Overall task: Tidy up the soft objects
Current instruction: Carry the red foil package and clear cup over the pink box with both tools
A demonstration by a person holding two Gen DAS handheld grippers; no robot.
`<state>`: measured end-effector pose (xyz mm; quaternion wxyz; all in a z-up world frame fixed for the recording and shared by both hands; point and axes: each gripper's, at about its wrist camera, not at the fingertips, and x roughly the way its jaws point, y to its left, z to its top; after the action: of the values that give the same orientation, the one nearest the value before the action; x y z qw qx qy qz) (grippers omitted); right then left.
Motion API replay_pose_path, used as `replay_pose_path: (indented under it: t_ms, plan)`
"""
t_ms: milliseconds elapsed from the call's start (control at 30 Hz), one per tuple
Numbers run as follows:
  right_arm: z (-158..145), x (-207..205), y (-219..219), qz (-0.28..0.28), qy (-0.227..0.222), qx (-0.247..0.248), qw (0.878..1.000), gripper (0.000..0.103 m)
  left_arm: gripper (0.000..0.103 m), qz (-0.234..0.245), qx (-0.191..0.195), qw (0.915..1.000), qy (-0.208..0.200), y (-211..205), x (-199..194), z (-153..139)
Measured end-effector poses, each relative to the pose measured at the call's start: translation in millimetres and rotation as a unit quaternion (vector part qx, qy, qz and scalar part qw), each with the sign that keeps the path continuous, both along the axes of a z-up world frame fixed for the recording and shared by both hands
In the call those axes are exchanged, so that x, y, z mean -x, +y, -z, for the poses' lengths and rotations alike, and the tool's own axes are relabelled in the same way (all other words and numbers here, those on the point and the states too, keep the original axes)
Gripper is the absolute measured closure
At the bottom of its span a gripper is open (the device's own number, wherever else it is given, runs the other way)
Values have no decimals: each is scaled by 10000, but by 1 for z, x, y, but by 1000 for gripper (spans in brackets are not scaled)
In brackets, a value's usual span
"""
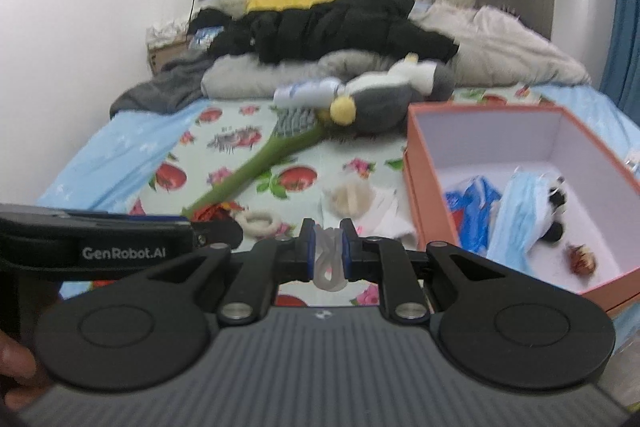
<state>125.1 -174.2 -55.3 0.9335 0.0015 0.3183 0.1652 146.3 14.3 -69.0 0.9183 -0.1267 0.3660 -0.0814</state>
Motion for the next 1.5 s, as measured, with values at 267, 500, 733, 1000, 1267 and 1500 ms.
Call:
replay_pose_path:
  t_ms: [267,500,733,1000,1267,1500]
  plan:
    - [-41,36,-13,99,-460,-61,9989,87,46,40,65,9991,-409,-8,36,-46]
    - [-55,57,-29,244,-564,-110,9980,87,46,210,66,9985,-492,-26,58,-63]
    - [-58,66,-51,458,-457,-146,9978,87,46,477,99,9977,-473,-56,62,-65]
    - [-51,68,-90,868,-245,-245,9956,87,46,859,279,9955,-269,-90,44,-57]
    - [-49,36,-121,1151,-194,-198,9930,87,46,1195,253,9924,-148,-119,-7,-54]
    - [-45,-13,-149,1418,36,-137,9898,87,46,1460,235,9886,278,-147,-75,-40]
